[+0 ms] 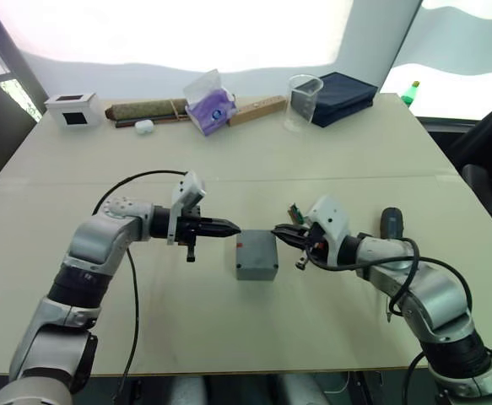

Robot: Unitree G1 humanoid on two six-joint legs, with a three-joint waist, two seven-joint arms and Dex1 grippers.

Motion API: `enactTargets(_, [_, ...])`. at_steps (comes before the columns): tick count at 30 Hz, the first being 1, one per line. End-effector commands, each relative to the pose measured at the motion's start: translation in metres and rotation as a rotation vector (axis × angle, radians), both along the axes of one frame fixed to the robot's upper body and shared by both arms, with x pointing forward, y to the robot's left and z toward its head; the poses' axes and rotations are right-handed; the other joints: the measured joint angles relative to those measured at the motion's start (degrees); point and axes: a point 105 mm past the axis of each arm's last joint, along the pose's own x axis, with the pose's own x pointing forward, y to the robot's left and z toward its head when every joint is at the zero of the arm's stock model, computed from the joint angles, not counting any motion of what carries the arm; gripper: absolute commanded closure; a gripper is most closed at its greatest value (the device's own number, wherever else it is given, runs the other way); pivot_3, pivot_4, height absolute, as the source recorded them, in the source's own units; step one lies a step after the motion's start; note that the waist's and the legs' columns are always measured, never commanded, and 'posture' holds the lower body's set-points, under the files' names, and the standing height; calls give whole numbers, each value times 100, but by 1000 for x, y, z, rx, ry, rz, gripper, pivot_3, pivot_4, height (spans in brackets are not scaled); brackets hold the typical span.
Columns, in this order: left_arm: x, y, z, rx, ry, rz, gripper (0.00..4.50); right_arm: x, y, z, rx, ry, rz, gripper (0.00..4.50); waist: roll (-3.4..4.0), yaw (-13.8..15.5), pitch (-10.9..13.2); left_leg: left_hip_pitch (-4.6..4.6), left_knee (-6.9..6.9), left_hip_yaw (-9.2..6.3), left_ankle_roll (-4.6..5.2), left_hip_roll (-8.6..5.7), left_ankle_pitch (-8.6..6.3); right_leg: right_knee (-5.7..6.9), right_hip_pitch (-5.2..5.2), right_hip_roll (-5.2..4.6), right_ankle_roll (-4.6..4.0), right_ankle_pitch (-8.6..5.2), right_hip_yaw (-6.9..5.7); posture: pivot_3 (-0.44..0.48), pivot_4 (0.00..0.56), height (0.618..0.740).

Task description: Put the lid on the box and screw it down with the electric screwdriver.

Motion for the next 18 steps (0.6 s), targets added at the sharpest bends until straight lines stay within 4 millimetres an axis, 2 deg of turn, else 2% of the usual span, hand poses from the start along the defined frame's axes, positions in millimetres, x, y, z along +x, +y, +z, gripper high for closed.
enactTargets(1, [-3, -1, 7, -3, -40, -13, 4500, -2, 2, 8, 5, -35, 17, 4447, 0, 0, 0, 0, 0, 0, 0, 0, 0, 0, 0, 0, 0, 0, 0, 0, 150, 740])
enactTargets(5, [-3, -2, 7, -5, -41, -15, 4500, -3, 2, 7, 6, -24, 25, 4447, 0, 2, 0, 0, 0, 0, 0, 0, 0, 0, 0, 0, 0, 0, 0, 0, 150, 740])
enactTargets(7, [-3, -2, 7, -8, -42, -18, 4500, -3, 1, 8, 6, -27, 22, 3800, 0, 1, 0, 0, 0, 0, 0, 0, 0, 0, 0, 0, 0, 0, 0, 0, 150, 740])
enactTargets(8, [-2, -3, 7, -9, -42, -19, 4500, -3, 1, 8, 5, -27, 23, 3730, 0, 1, 0, 0, 0, 0, 0, 0, 0, 0, 0, 0, 0, 0, 0, 0, 150, 740])
enactTargets(14, [-1, -3, 7, -6, -51, -19, 4500, -2, -4, 15, 13, -29, 2, 1400, 0, 1, 0, 0, 0, 0, 0, 0, 0, 0, 0, 0, 0, 0, 0, 0, 150, 740])
enactTargets(17, [-2, -5, 9, -9, -60, -33, 4500, -2, -9, 18, 18, -24, -19, 1400, 0, 4, 0, 0, 0, 0, 0, 0, 0, 0, 0, 0, 0, 0, 0, 0, 150, 740])
enactTargets(18, [-6, -7, 12, -6, -74, -76, 4500, 1, -21, 26, 49, -16, -93, 1400, 0, 4, 0, 0, 0, 0, 0, 0, 0, 0, 0, 0, 0, 0, 0, 0, 150, 740])
